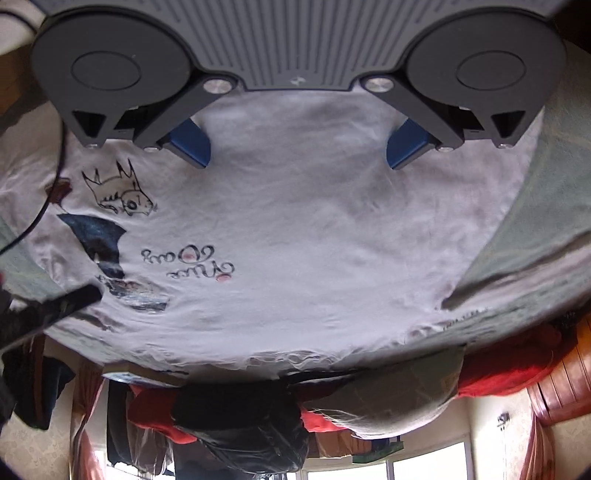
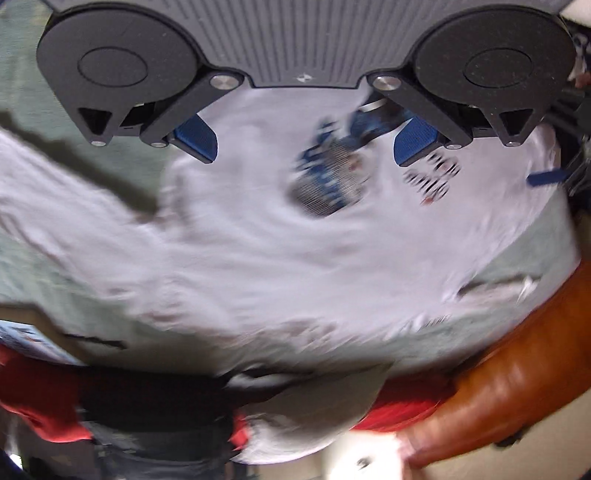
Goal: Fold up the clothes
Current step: 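Release the hem and lift the right gripper back over the shirt, then move the left gripper to the cuff of the folded sleeve strip, then grasp the white sleeve cuff with the left gripper, then lift the sleeve cuff up off the bed with the left gripper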
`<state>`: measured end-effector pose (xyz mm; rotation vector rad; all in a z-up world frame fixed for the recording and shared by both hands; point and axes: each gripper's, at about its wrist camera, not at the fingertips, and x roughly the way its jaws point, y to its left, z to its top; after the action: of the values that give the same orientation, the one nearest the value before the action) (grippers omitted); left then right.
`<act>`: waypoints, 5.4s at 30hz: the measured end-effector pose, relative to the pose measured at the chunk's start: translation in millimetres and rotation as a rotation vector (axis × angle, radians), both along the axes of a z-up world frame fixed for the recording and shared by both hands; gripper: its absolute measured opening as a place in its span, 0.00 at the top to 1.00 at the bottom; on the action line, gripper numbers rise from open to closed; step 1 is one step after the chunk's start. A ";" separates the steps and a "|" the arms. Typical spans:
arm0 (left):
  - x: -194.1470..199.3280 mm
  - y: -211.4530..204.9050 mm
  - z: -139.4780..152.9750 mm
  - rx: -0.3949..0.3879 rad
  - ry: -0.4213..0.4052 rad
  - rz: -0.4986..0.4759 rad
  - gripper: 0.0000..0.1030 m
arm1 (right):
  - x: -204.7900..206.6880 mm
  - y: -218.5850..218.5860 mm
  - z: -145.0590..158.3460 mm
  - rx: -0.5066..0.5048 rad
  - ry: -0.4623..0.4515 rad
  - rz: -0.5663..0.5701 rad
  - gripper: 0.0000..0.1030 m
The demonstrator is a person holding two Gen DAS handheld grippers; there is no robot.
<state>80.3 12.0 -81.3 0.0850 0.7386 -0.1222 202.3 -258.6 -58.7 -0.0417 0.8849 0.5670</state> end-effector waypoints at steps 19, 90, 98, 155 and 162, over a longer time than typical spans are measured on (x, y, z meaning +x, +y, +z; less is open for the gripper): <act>-11.4 80.7 4.9 -0.089 0.059 0.066 0.01 | -35.7 22.5 -27.0 -0.116 -0.082 -0.001 0.00; 168.3 438.1 30.1 -0.479 0.008 0.670 0.01 | 115.0 149.4 2.0 0.187 0.202 -0.061 0.00; 173.7 440.8 23.9 -0.487 -0.015 0.666 0.03 | 104.0 169.6 10.5 0.185 0.179 0.027 0.00; 187.2 453.7 -12.1 -0.759 -0.281 0.744 0.01 | 83.4 198.9 22.7 0.227 0.126 0.205 0.00; 183.6 446.3 7.7 -0.761 -0.296 0.705 0.01 | 80.6 194.9 26.0 0.243 0.114 0.213 0.00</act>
<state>263.9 458.3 -73.6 -0.8619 0.3550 0.2835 282.9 -63.7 -32.6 0.1189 0.9229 0.8798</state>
